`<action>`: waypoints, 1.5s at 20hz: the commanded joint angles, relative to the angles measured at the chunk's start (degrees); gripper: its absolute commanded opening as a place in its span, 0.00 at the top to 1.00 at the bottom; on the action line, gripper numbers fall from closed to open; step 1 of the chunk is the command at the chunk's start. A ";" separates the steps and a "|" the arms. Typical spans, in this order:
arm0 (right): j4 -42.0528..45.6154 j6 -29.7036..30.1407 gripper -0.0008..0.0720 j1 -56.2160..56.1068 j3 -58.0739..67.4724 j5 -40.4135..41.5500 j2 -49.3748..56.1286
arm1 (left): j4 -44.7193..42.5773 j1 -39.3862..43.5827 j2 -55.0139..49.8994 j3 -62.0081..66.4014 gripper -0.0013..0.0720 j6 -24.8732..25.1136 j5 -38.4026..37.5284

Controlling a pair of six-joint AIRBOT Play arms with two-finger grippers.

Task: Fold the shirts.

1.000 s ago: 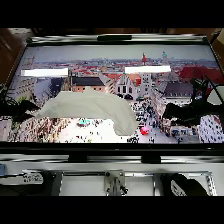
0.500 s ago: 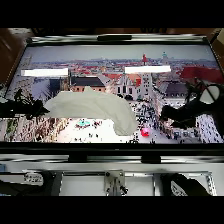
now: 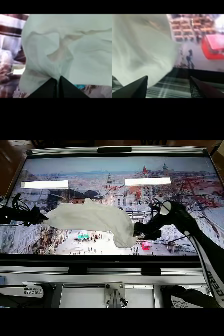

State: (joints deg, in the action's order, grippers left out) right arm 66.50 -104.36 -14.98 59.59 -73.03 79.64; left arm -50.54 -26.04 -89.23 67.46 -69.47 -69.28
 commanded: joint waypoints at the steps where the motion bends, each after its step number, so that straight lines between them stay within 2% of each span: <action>1: -7.32 2.23 0.12 -4.76 -0.04 6.99 6.40 | 0.48 0.02 0.85 0.85 0.93 0.26 -2.58; 4: -12.37 1.97 0.13 -8.39 -0.02 13.25 10.38 | 0.50 0.00 3.21 0.85 0.93 0.48 -2.58; 5: -13.77 2.01 0.41 -9.01 -0.02 14.71 10.67 | 0.48 0.00 4.28 0.87 0.93 0.50 -2.12; 6: -13.73 1.03 0.92 -9.14 0.15 15.15 10.34 | 0.48 0.00 5.51 1.05 0.93 0.76 -1.60; 9: -9.86 2.80 0.91 -7.45 3.69 11.32 6.80 | 1.18 0.00 9.22 3.98 0.93 1.33 -1.14; 12: 2.80 3.10 0.91 -3.85 11.54 3.10 -2.16 | 6.16 0.02 15.37 10.10 0.93 1.36 1.40; 14: 10.69 3.15 0.91 -1.20 18.14 0.24 -9.94 | 12.66 0.02 21.29 16.68 0.93 3.80 3.41; 16: 17.31 3.10 0.91 1.01 25.33 2.16 -18.78 | 16.35 0.02 27.52 23.23 0.93 4.94 6.58; 18: 21.44 2.56 0.91 2.34 31.67 6.95 -27.10 | 16.26 0.00 34.34 28.50 0.93 4.94 11.08; 20: 23.04 2.56 0.91 2.38 35.65 10.56 -33.48 | 16.24 0.00 40.79 30.36 0.93 4.81 14.40; 22: 22.95 1.68 0.91 2.38 37.09 10.43 -37.92 | 15.69 0.00 46.42 30.32 0.93 4.13 16.44; 24: 22.38 -0.22 0.91 2.38 37.11 5.64 -40.85 | 14.82 0.02 49.79 30.34 0.93 1.11 18.12; 26: 22.40 -0.11 0.91 2.38 37.11 -3.06 -41.66 | 10.08 0.00 51.19 30.29 0.93 -3.06 16.65; 28: 24.15 0.20 0.91 2.38 36.70 -13.88 -41.05 | 2.99 0.15 50.80 29.77 0.93 -8.28 10.23; 30: 24.55 0.20 0.91 2.38 33.81 -23.45 -39.47 | -2.82 0.11 50.34 25.75 0.93 -10.32 3.91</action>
State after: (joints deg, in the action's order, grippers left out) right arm 89.60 -103.94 -12.64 95.13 -81.89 39.86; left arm -44.58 -25.93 -39.57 95.92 -74.65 -58.06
